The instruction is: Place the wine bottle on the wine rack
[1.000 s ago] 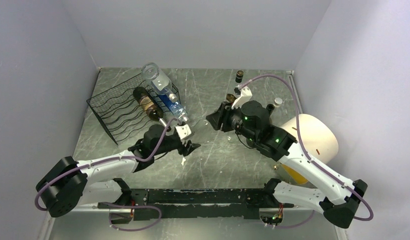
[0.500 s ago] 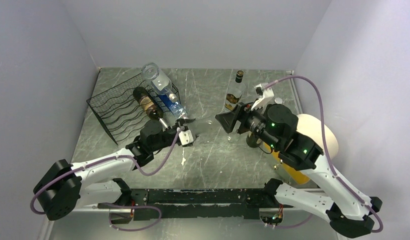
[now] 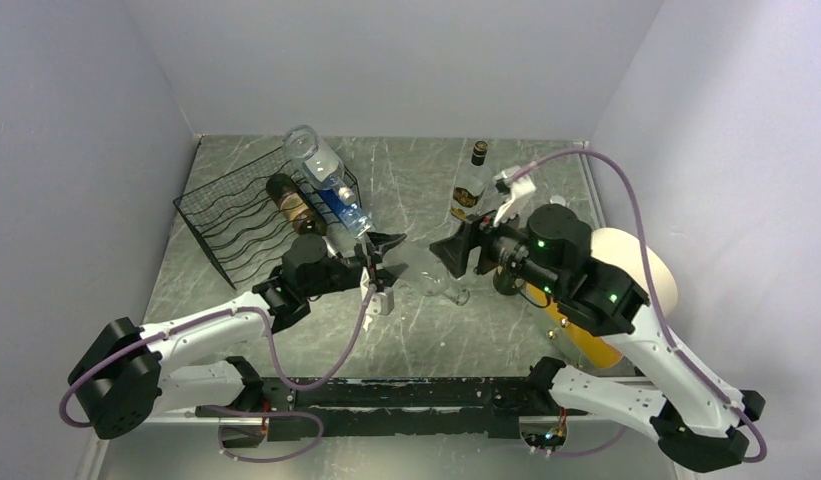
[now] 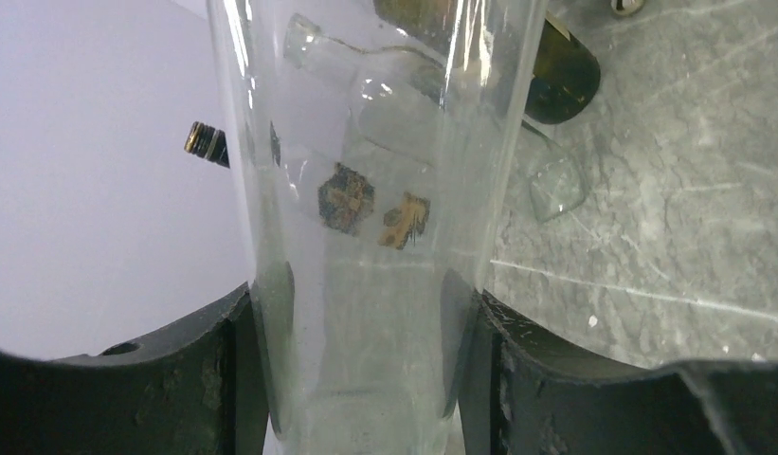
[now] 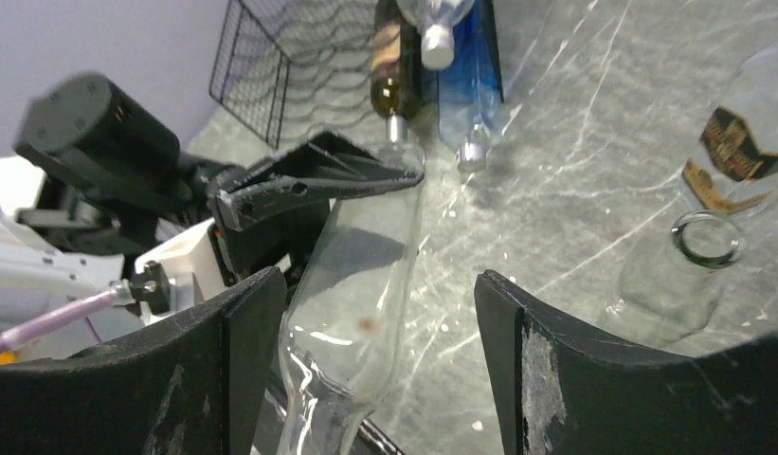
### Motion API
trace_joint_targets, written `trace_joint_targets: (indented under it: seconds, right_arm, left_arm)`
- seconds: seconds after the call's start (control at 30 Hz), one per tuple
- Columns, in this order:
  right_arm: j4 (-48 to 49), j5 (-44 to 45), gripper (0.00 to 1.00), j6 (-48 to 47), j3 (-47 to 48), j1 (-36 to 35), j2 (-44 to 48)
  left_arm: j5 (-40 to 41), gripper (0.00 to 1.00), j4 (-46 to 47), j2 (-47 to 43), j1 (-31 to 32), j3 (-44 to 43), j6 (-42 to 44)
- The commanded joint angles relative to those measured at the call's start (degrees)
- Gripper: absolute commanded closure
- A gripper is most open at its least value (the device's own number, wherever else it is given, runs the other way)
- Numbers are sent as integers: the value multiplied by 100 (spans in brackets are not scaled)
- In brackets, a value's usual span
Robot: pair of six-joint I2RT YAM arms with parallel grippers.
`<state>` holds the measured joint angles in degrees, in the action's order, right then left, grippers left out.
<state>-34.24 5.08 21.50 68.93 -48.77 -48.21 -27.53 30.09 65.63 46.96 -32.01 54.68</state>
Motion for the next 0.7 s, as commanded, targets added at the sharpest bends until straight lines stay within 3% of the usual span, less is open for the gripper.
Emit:
trace_joint_targets:
  seconds: [0.0, 0.3, 0.47, 0.67]
  right_arm:
    - [-470, -716, 23, -443, 38, -12, -287]
    - [-326, -1150, 21, -522, -230, -15, -597]
    - [-526, -1170, 24, -644, -344, -16, -789]
    - [-827, -1078, 30, -612, -406, -14, -1067]
  left_arm:
    - [-400, 93, -264, -180, -8, -508, 868]
    - [-277, 93, -712, -51, -2, -677, 1536]
    - [-132, 93, -1296, 46, -3, -972, 1543]
    - [88, 93, -1243, 202, -3, -969, 1506]
